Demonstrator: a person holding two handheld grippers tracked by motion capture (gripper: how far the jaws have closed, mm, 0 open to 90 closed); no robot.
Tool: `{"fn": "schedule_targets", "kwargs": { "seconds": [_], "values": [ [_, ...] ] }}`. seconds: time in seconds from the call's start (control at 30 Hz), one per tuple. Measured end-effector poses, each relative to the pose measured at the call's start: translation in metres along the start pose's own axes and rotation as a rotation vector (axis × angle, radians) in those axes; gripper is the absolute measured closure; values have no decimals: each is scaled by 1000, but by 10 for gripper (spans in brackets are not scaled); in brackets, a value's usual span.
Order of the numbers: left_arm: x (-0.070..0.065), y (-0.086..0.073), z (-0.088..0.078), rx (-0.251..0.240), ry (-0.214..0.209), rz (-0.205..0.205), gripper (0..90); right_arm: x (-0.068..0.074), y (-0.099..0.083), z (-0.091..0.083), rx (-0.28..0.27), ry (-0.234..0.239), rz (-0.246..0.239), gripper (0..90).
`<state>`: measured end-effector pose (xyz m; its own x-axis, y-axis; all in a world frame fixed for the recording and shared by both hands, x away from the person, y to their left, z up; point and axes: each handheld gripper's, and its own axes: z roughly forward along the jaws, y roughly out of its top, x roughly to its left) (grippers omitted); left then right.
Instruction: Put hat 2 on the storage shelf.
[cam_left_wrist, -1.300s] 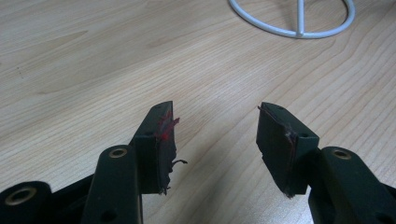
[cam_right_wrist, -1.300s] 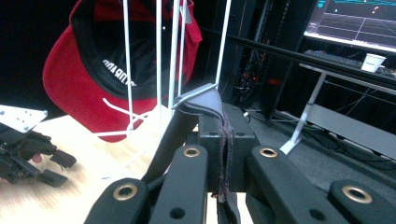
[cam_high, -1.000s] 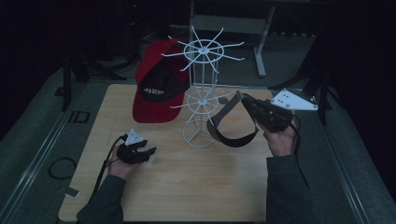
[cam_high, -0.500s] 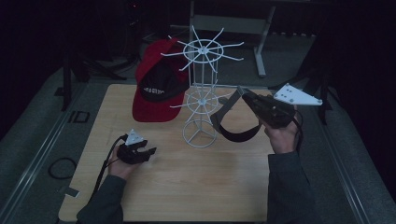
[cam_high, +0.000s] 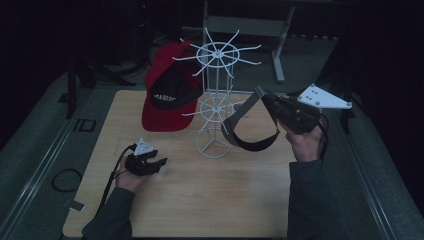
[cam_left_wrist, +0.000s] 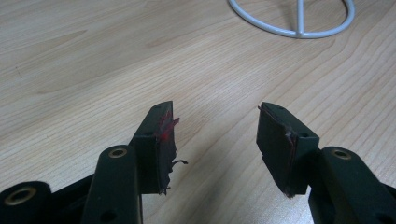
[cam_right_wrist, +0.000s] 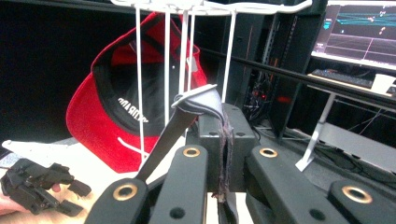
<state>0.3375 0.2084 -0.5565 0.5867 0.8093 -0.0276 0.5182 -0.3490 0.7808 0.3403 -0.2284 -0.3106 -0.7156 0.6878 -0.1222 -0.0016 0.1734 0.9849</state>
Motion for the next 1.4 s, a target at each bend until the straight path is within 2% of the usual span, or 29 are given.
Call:
{"fn": "schedule_targets", "kwargs": {
  "seconds": [0.53, 1.4],
  "values": [
    [0, 0, 0, 0, 0, 0, 473, -3, 18, -6, -35, -5, -12, 881],
    [1, 0, 0, 0, 0, 2, 472, -1, 59, -15, -117, 1, -51, 881]
  ]
}}
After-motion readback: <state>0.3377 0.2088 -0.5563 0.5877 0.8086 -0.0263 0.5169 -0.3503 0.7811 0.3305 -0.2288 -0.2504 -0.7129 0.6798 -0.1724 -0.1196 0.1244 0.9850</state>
